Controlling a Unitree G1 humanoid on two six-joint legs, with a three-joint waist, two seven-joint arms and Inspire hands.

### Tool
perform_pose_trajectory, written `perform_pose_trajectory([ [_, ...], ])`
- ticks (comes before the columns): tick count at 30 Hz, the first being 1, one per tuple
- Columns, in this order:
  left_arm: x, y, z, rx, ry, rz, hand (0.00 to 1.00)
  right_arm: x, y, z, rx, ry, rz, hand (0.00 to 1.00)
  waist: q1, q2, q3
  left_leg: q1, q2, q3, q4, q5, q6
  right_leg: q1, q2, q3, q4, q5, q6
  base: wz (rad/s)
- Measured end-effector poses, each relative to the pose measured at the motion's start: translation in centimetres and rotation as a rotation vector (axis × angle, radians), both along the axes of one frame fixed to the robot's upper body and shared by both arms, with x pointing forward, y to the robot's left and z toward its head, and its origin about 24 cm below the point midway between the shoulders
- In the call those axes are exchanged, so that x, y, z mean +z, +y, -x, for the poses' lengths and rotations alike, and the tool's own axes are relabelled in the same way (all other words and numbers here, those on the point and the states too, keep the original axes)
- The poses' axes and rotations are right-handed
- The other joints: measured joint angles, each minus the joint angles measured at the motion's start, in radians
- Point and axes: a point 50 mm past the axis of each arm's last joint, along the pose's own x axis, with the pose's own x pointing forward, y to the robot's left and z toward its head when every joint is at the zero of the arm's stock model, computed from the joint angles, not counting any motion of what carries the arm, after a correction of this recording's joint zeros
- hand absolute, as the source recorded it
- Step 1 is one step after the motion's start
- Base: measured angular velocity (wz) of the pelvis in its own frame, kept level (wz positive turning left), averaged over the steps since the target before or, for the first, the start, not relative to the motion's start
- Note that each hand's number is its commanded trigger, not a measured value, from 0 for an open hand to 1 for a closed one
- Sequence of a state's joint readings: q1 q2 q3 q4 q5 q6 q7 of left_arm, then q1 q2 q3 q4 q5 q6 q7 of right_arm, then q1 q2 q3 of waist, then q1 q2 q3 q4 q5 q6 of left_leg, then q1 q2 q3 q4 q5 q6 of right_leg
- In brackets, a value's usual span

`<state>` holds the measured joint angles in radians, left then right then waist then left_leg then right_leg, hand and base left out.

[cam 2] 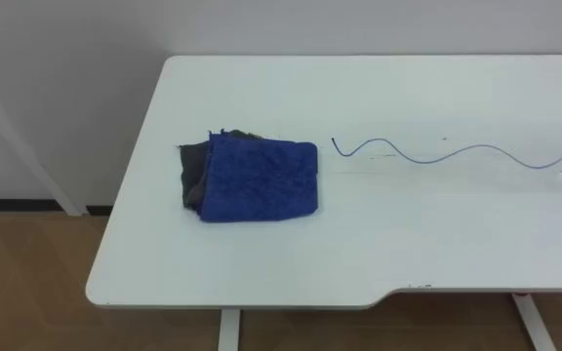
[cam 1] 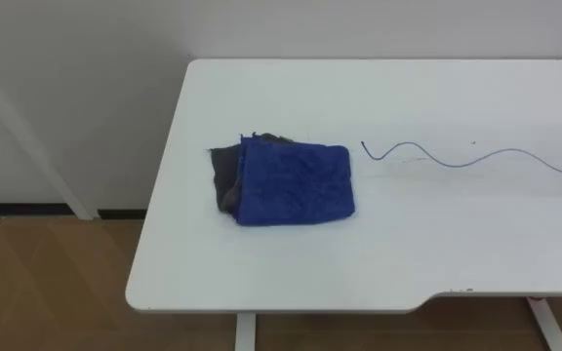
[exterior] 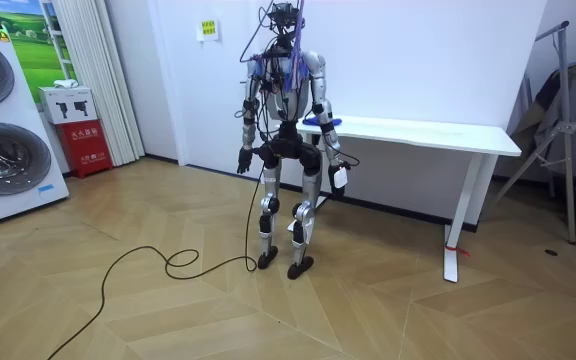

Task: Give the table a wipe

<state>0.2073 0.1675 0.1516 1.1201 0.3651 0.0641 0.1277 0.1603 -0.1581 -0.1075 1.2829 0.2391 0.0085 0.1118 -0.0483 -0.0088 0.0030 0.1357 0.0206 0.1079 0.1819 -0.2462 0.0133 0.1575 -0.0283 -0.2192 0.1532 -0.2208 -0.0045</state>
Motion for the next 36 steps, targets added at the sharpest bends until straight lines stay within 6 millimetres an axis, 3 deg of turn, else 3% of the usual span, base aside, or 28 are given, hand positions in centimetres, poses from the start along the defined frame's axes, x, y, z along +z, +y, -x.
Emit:
perform_pose_trajectory([
  [18,0.1,0.0,-0.5,0.000,-0.021,-0.015,0.00,0.0,0.0,-0.3,-0.005,-0.013,-0.002,0.00,0.004,0.004,0.0009,-0.001,0.001,0.001,-0.001,0.000,0.000,0.002,0.002,0.000,0.003,0.003,-0.001,0.00],
  [23,0.1,0.2,0.1,0.019,-0.010,-0.016,0.00,-0.1,0.1,0.5,-0.051,0.009,-0.017,0.00,0.005,0.002,0.0018,0.000,0.001,0.000,-0.004,0.000,0.000,0.001,0.001,0.000,0.002,0.003,0.000,0.00],
  [29,0.2,0.8,2.3,0.156,0.025,-0.021,0.00,0.1,-0.6,3.6,-0.378,0.058,-0.014,0.00,-0.002,0.000,0.0019,0.019,-0.007,-0.004,-0.015,0.000,0.000,0.018,0.000,0.002,-0.003,0.002,0.000,0.00],
  [32,0.4,1.5,3.3,0.238,0.043,-0.022,0.00,0.7,-2.3,5.1,-0.527,0.099,0.031,0.00,-0.024,-0.013,-0.0005,0.024,-0.012,-0.012,-0.016,0.000,0.000,0.022,-0.004,-0.001,-0.003,-0.002,0.005,0.05],
  [35,0.8,2.8,3.9,0.299,0.047,-0.041,0.00,2.3,-6.3,5.4,-0.688,0.073,0.134,0.00,-0.046,-0.029,-0.0030,0.025,-0.018,-0.014,-0.014,0.002,0.004,0.024,-0.007,-0.004,0.001,-0.005,0.009,0.02],
  [36,1.3,4.0,3.9,0.304,0.041,-0.073,0.00,3.2,-8.3,4.9,-0.713,0.055,0.196,0.00,-0.059,-0.043,-0.0025,0.026,-0.019,-0.017,-0.013,0.003,0.005,0.026,-0.007,-0.004,0.000,-0.006,0.009,0.04],
])
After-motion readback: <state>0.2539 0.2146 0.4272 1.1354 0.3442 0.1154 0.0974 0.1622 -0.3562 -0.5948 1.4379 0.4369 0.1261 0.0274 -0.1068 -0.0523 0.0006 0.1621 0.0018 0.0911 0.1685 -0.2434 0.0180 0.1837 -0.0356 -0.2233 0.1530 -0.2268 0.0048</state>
